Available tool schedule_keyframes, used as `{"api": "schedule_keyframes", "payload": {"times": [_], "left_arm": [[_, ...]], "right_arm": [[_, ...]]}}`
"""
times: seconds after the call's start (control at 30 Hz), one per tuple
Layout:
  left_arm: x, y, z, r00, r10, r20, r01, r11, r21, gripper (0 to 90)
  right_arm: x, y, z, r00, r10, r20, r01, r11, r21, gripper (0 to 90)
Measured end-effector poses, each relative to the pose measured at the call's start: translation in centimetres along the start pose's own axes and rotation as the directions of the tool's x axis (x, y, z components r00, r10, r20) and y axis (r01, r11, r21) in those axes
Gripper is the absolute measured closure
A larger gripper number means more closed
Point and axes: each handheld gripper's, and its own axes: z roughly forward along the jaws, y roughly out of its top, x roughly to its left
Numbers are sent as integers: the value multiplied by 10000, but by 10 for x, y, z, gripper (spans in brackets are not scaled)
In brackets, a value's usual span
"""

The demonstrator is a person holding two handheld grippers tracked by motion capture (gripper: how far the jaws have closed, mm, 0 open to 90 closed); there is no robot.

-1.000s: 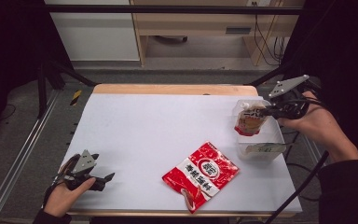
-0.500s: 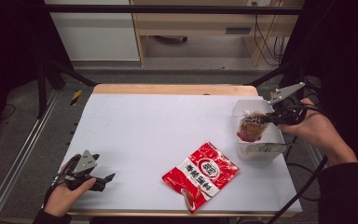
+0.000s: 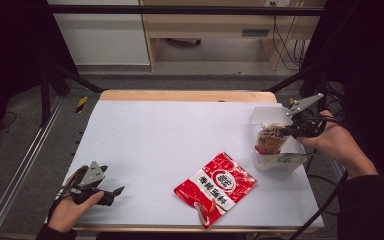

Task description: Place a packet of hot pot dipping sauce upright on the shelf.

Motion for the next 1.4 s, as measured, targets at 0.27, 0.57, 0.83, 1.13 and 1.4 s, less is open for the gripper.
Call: {"api": "schedule_keyframes", "payload": {"times": [0.27,0.57,0.83,1.13,1.4], "left_arm": [[0,0,0,10000,16,12,-16,10000,14,80],[-1,0,0,10000,68,60,-68,10000,54,84],[-1,0,0,10000,61,12,-61,10000,18,83],[0,1,-2,10000,62,-58,-63,10000,-72,83],[-1,1,-2,9999,80,-75,-81,9999,-89,82]], "right_arm": [[0,-4,14,9999,32,-124,-29,9998,179,889],[2,-10,20,9994,306,-184,-303,9994,173,885],[2,-11,15,9990,411,-192,-412,9991,-68,767],[20,8,-27,9947,456,922,-325,9898,-1388,409],[70,39,-54,9901,-15,1404,297,9796,-1988,233]]}}
